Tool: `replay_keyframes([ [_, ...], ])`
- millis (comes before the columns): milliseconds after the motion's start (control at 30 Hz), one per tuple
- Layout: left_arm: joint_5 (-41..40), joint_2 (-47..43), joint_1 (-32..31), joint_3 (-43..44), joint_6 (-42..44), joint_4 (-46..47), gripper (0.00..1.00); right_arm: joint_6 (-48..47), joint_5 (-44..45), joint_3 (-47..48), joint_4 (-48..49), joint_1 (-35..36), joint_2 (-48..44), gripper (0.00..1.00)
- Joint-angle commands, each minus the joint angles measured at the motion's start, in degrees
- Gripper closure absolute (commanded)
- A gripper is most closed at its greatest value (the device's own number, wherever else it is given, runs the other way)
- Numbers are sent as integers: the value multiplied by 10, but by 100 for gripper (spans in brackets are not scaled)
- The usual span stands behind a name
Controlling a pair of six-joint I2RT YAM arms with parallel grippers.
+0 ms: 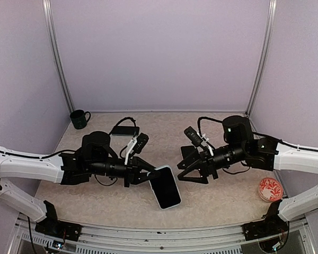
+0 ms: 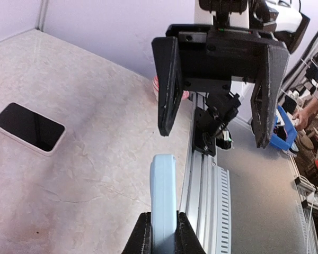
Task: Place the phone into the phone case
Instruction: Pass from the left arm to the right
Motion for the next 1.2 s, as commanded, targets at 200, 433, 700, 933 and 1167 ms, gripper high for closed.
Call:
replay_keyframes([
  [200, -159, -147, 23, -133, -111, 233, 100, 52, 42, -74, 80, -27, -19, 26],
  [433, -213, -164, 19, -182, -163, 304, 100, 125, 53, -98, 166, -27, 15, 27],
  [700, -239, -158, 3, -186, -168, 320, 100, 185, 21, -105, 273, -27, 75, 34],
  [933, -247, -168, 3, -191, -172, 325, 100, 188, -6, -105, 321, -26, 101, 44],
  [1167, -246, -170, 4, -200, -181, 334, 100, 186, -27, -106, 360, -28, 100, 67],
])
